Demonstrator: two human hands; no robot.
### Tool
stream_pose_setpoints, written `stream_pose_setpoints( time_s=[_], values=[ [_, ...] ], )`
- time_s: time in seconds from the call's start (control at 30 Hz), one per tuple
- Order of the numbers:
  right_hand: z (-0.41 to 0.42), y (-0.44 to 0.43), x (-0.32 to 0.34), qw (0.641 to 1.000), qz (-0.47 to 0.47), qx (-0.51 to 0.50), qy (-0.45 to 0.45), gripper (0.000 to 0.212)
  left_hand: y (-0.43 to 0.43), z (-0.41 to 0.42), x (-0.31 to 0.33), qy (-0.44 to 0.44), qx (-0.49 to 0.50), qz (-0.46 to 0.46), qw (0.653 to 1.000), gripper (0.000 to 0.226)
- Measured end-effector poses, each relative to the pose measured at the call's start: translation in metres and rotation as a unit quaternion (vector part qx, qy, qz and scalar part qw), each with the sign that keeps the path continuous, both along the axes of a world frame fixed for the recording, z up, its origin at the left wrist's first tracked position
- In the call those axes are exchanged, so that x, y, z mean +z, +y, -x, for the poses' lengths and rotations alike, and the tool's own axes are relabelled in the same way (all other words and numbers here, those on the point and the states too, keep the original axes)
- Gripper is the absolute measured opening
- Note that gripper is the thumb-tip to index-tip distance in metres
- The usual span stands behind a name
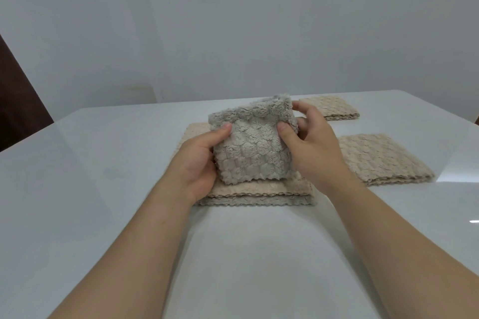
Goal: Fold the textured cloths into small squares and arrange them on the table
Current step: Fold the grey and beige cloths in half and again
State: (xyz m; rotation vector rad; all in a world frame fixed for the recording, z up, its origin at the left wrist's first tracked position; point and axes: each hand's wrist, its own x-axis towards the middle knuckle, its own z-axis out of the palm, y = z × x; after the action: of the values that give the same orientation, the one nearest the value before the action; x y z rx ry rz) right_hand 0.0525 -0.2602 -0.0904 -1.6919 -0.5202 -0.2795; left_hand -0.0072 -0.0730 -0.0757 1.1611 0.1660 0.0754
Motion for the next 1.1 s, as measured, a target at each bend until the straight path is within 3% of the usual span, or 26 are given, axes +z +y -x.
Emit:
stream_pose_setpoints(
  time_s=[0.07,0.17,0.3,0.47,0.6,0.73,0.8,0.87,1.0,1.1],
  values=[
    [0.0,0.001,-0.002,1.0,0.002,0.004,-0.004,0.028,0.002,-0.001,-0.001,-0.019,0.025,-0.015,0.999,0.036],
    [0.001,0.002,-0.001,1.0,-0.005,0.004,-0.003,0.018,0.002,-0.004,-0.004,-0.057,0.084,-0.073,0.992,0.029],
    [0.004,0.004,0.001,1.0,0.003,-0.025,0.009,0.036,-0.002,-0.006,-0.007,-0.119,0.158,-0.135,0.971,0.035],
    [0.01,0.006,0.004,0.999,0.014,-0.041,-0.019,0.039,-0.005,-0.003,-0.006,-0.163,0.201,-0.188,0.947,0.049],
    [0.013,0.008,0.006,0.998,-0.022,-0.038,-0.042,0.034,-0.006,-0.001,-0.008,-0.219,0.23,-0.266,0.91,0.036],
    [0.012,0.008,0.005,0.997,-0.028,-0.04,-0.064,0.013,-0.007,0.006,-0.004,-0.264,0.22,-0.392,0.853,0.05],
    [0.013,0.007,0.004,0.996,-0.008,-0.041,-0.08,0.027,-0.005,0.006,-0.004,-0.272,0.201,-0.427,0.839,0.04],
    [0.013,0.007,0.004,0.993,0.014,-0.054,-0.099,0.029,-0.003,0.004,-0.006,-0.276,0.19,-0.435,0.836,0.026],
    [0.012,0.005,0.003,0.993,0.009,-0.06,-0.098,0.012,-0.001,0.001,-0.009,-0.25,0.186,-0.429,0.848,0.006],
    [0.012,0.005,0.003,0.994,0.008,-0.054,-0.091,0.008,-0.006,0.005,-0.006,-0.236,0.193,-0.419,0.855,0.01]
  ],
)
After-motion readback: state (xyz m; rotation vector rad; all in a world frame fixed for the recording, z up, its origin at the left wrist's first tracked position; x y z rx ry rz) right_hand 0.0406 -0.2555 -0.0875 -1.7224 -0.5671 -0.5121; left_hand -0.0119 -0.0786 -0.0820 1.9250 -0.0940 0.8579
